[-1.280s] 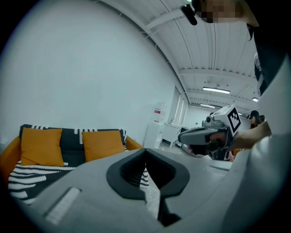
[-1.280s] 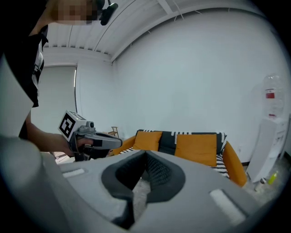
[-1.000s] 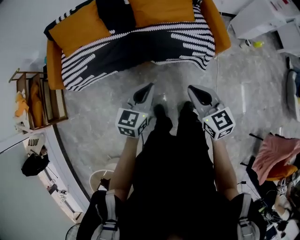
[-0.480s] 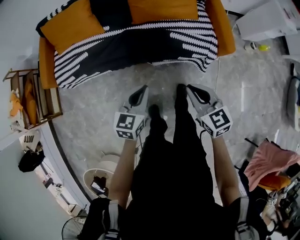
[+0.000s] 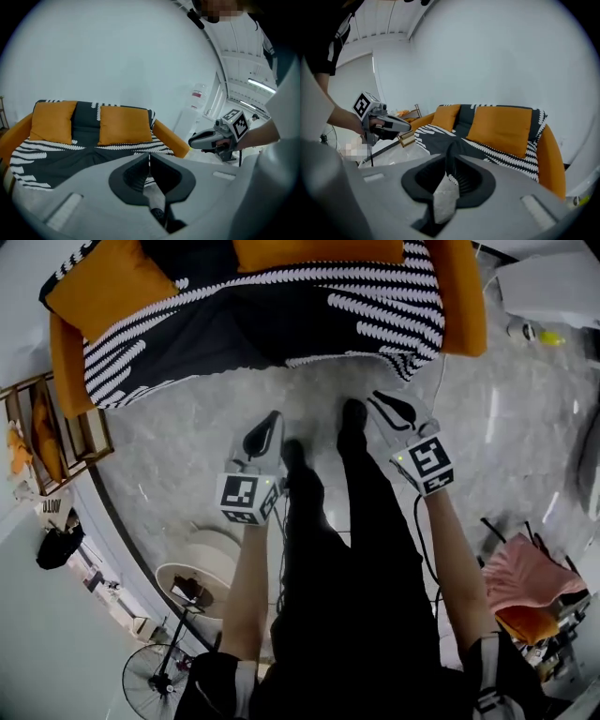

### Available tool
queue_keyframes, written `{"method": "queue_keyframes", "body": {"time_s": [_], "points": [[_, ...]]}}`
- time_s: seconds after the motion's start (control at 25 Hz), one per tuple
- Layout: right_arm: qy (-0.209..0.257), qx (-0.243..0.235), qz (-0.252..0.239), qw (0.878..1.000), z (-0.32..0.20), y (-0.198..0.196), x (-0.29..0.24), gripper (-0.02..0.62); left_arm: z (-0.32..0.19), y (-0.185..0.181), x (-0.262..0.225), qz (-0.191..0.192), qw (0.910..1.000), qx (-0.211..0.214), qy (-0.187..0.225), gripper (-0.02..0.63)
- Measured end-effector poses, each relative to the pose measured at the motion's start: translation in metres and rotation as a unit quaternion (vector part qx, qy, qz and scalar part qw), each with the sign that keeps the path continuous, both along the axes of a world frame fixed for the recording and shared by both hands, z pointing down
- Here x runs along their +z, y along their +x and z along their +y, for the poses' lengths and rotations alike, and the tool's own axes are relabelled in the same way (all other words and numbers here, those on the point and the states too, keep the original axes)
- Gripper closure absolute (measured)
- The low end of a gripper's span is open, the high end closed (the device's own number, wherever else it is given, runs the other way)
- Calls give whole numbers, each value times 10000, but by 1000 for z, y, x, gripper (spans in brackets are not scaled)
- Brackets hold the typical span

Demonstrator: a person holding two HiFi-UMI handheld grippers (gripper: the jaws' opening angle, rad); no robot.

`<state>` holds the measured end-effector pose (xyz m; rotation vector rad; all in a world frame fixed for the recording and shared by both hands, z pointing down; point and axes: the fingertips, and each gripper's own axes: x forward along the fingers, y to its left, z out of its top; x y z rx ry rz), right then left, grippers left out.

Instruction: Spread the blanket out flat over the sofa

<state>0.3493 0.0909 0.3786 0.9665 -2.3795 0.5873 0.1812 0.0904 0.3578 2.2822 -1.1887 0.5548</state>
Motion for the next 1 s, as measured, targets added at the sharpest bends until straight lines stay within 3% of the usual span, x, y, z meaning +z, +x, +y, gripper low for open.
{"method": "queue_keyframes", "body": {"time_s": [0.28, 0.56, 0.8, 1.0], "points": [[-153, -382, 547, 9977, -46, 18, 97, 494, -37, 29, 44, -87, 9999, 41, -57, 592], [-531, -497, 1052, 9918, -56, 44, 209, 471, -52, 61, 86, 63, 9997, 184, -124, 592], [-571, -540, 1663, 9829, -70, 69, 302, 450, -62, 81, 139, 138, 9986, 483, -145, 592], [-532, -602, 2198, 9722, -88, 80, 345, 445, -73, 87, 160, 82, 9976, 682, -86, 592]]}}
